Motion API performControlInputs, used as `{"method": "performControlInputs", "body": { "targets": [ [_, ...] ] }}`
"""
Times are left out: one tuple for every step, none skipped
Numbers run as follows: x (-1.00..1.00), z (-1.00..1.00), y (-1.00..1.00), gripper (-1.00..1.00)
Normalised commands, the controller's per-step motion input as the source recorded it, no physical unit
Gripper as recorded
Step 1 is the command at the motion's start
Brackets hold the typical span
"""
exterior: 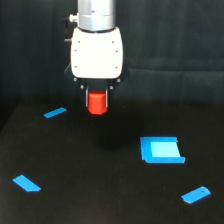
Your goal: Pick up the red object from the table
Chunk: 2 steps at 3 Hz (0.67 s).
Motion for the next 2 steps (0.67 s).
{"method": "performControlInputs", "body": {
  "targets": [
    [0.02,0.07,-0.1,-1.0],
    [0.02,0.12,-0.01,-1.0]
  ]
}}
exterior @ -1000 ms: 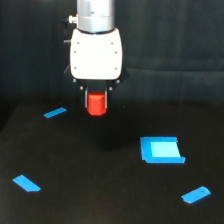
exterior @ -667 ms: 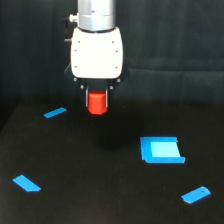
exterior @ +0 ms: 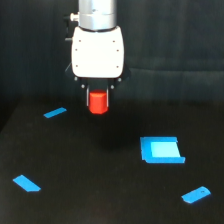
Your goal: Pick up the red object from the table
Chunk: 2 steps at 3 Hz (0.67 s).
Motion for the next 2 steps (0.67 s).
{"method": "performControlInputs", "body": {
  "targets": [
    [0.03,0.04,-0.06,-1.0],
    [0.09,0.21,-0.03,-1.0]
  ]
}}
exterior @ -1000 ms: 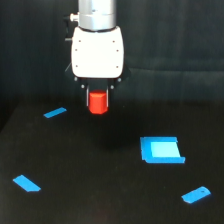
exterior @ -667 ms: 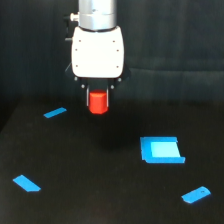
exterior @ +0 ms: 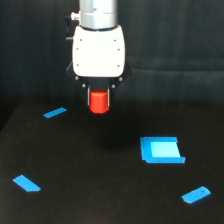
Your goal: Pick up the red object from the table
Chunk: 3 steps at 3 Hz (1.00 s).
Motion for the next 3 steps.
{"method": "performControlInputs", "body": {
  "targets": [
    [0.05,0.14,0.0,-0.99],
    [-0.05,0.1,0.0,-0.97],
    [0.02,0.05,-0.02,-0.93]
  ]
}}
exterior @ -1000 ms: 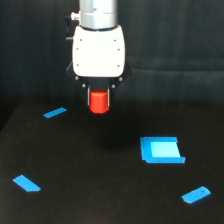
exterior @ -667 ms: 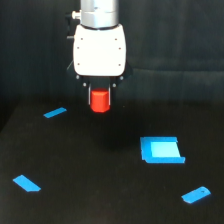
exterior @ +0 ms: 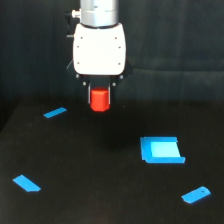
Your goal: Pick up the red object from the table
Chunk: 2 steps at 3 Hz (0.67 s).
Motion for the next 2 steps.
{"method": "performControlInputs", "body": {
  "targets": [
    [-0.03,0.09,-0.05,-1.0],
    [0.02,0.04,0.07,-1.0]
  ]
}}
